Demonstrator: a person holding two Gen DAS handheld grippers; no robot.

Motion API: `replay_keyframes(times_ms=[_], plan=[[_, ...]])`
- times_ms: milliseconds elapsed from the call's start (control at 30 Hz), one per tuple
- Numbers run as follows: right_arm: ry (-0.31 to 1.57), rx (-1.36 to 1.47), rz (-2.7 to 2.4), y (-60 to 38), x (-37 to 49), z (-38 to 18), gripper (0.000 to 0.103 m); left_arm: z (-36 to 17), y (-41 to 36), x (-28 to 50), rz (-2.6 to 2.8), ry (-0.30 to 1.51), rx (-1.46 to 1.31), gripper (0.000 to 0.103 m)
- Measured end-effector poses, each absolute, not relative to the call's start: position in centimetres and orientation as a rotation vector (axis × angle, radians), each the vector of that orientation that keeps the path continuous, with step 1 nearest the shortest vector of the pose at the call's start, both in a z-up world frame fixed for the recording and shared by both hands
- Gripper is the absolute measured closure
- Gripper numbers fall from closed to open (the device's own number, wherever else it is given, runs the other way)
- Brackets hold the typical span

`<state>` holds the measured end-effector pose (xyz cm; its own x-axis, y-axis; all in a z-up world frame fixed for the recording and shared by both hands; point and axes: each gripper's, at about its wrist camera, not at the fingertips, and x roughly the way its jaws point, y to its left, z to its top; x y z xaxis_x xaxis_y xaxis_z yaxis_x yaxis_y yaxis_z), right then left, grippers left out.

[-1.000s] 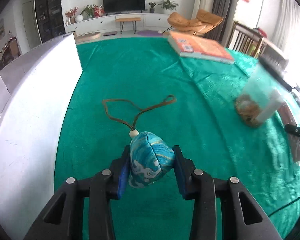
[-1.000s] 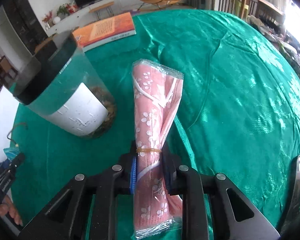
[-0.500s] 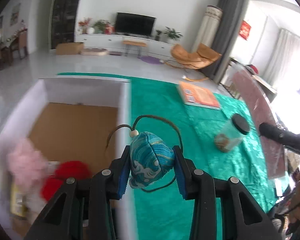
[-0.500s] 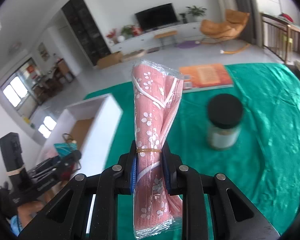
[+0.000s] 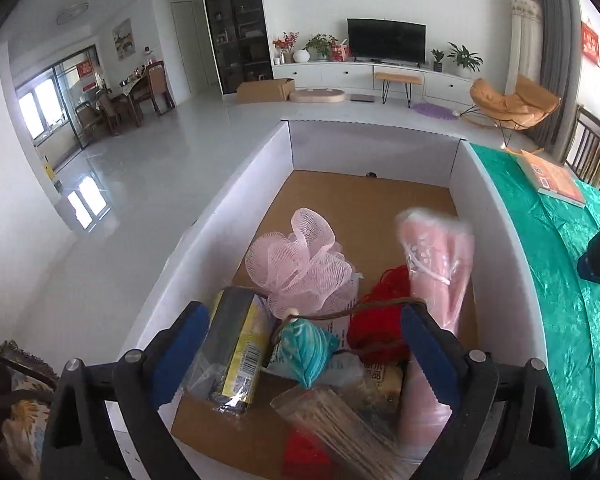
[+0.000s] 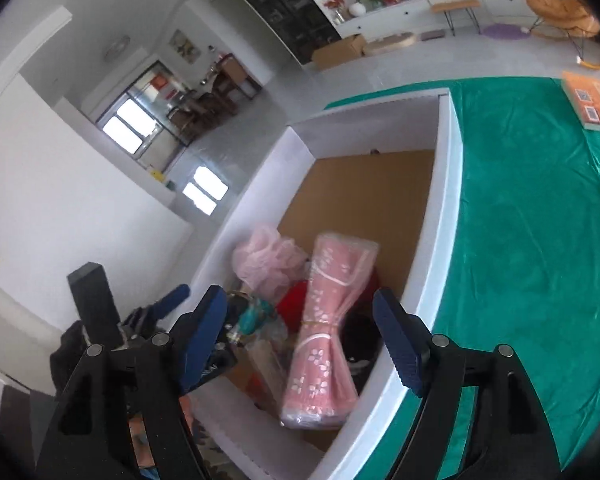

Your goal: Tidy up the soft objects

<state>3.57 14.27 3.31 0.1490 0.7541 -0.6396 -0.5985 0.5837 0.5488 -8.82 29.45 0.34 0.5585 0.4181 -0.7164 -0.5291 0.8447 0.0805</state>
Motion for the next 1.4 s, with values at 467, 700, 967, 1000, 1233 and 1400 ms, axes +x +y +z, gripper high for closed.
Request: replay_keyframes(times_ms=[467,700,967,1000,1233,1400], plan=[[0.866,-0.119,0.774,12.0,1.7,7.2,0.024,5.7,25.2,-9.9,0.573,0.767,-0.183,0.004],[0.842,-0.227,0.770,13.2,-0.8,7.7,0.023,6.9,25.3,-10.7,0.596,0.744,-0.172,0.004],[0.848,-0.259,0.782,13.7,-1.3,7.3,0.023,6.4,26.1,-11.0,0.620,0.750,-0.196,0.004],[0.849,-0.259,0.783,13.7,-1.3,7.3,0.023,6.4,26.1,-11.0,0.623,0.749,-0.196,0.004],[0.852,-0.267,0.789,13.8,-1.4,7.2,0.023,6.4,26.1,-11.0,0.622,0.745,-0.195,0.004],[0.855,-0.275,0.795,13.8,-1.7,7.0,0.023,6.2,26.1,-11.1,0.619,0.747,-0.192,0.004]])
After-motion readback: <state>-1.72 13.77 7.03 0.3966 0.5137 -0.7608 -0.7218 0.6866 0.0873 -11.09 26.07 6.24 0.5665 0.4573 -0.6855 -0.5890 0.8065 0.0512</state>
